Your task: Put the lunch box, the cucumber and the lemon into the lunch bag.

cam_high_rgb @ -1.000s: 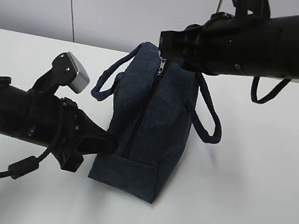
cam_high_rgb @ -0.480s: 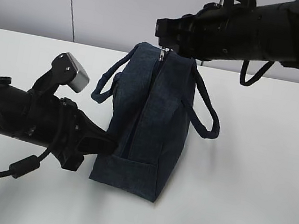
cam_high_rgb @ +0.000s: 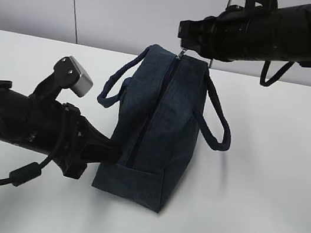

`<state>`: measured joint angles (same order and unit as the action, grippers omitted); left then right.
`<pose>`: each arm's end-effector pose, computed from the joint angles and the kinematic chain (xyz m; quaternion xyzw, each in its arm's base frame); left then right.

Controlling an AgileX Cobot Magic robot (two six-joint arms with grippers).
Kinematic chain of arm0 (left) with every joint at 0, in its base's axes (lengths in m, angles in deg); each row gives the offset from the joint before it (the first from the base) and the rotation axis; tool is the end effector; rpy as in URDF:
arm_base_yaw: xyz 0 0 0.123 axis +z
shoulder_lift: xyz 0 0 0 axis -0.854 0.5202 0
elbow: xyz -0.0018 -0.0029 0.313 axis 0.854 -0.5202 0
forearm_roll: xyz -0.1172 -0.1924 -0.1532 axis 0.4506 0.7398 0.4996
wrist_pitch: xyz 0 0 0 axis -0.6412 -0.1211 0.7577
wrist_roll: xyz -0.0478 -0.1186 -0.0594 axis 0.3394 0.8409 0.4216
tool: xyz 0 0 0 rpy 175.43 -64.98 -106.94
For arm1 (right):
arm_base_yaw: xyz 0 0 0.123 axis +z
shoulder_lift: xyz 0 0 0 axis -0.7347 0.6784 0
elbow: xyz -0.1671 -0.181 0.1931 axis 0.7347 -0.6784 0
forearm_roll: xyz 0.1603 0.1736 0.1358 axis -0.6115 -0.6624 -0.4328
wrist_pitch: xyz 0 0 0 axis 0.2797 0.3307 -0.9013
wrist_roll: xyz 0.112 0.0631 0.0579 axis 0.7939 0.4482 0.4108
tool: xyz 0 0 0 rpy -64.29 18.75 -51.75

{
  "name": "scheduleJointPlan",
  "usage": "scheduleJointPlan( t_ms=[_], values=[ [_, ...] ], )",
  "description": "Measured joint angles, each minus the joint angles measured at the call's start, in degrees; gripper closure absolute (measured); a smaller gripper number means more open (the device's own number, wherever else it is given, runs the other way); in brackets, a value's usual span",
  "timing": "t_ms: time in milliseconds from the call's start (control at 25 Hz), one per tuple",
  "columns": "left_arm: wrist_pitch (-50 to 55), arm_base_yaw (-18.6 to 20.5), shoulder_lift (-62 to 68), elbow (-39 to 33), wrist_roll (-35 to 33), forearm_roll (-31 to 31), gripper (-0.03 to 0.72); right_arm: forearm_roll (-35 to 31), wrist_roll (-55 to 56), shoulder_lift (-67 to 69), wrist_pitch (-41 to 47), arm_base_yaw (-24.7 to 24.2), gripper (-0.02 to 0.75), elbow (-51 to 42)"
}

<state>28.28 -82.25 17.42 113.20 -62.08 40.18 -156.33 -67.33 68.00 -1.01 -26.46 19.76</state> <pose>0.2813 -0.2158 0.1337 0.3866 0.7971 -0.3281 0.3279 0.4230 0.1975 0.2725 -0.1327 0.8451 0.2413 0.4582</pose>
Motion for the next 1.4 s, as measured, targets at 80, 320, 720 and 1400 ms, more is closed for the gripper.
scheduleJointPlan(
  t_ms=[80,320,720,1400],
  values=[
    [0.0,0.0,0.0,0.0,1.19,-0.76,0.69,0.0,-0.53,1.03,0.0,-0.12,0.738,1.14],
    [0.1,0.0,0.0,0.0,3.91,-2.8,0.69,0.0,-0.96,5.22,-0.11,-0.35,0.738,5.36],
    [1.26,0.0,0.0,0.0,6.68,-5.84,0.69,-0.09,-1.42,12.36,-0.34,-1.96,0.738,11.91],
    [0.69,0.0,0.0,0.0,7.02,-5.18,0.687,-0.09,-1.46,14.1,1.4,-2.57,0.738,13.72]
  ],
)
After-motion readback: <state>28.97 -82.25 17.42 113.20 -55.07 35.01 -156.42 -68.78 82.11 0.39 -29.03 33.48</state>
